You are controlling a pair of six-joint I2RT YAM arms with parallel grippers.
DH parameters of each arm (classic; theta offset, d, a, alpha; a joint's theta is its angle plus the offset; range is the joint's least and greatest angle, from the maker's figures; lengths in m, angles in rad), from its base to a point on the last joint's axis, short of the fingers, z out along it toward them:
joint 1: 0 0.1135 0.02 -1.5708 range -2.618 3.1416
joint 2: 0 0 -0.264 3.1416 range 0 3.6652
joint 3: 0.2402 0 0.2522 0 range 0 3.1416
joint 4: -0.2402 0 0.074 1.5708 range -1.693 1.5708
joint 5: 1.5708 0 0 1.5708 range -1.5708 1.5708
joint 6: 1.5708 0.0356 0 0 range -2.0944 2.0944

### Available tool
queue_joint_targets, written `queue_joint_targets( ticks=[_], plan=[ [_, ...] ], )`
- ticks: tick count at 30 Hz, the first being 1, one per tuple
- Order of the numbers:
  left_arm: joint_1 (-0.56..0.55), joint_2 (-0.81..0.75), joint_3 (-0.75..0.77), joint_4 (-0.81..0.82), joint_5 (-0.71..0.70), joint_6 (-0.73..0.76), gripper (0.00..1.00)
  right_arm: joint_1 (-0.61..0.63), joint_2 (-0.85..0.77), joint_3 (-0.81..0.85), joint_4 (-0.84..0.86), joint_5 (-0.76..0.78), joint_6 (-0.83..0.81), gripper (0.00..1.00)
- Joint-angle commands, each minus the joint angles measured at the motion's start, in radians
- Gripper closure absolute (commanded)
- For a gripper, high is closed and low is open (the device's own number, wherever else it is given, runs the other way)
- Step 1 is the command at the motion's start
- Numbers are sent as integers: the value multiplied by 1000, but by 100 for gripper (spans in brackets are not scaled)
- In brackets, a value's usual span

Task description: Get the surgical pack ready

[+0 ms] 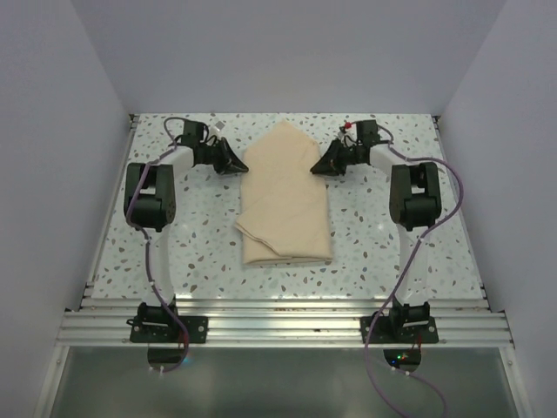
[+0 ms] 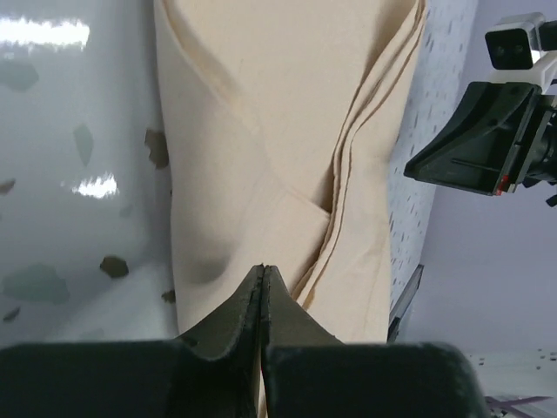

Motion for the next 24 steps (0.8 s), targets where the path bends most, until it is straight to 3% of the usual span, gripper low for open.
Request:
queue_joint_targets(
  ticks=[1, 8, 15, 19, 20, 24],
  plan=[
    [8, 85, 42, 176, 79, -136, 96, 12, 117, 127, 160, -49, 136, 81],
    [17, 229, 163, 186, 47, -175, 97, 3, 354, 307, 295, -38, 298, 81],
    [48, 306, 312, 198, 30, -238, 96, -26, 471, 552, 297, 24, 370, 80],
    [65, 334, 439, 176, 33, -247, 87, -48, 502, 644, 320, 26, 424, 73],
    [66, 314, 444, 178, 27, -235, 81, -49, 494, 651, 320, 21, 419, 70],
    [69, 223, 404, 144, -26, -149, 73, -59, 375, 584, 257, 35, 311, 59]
  ],
)
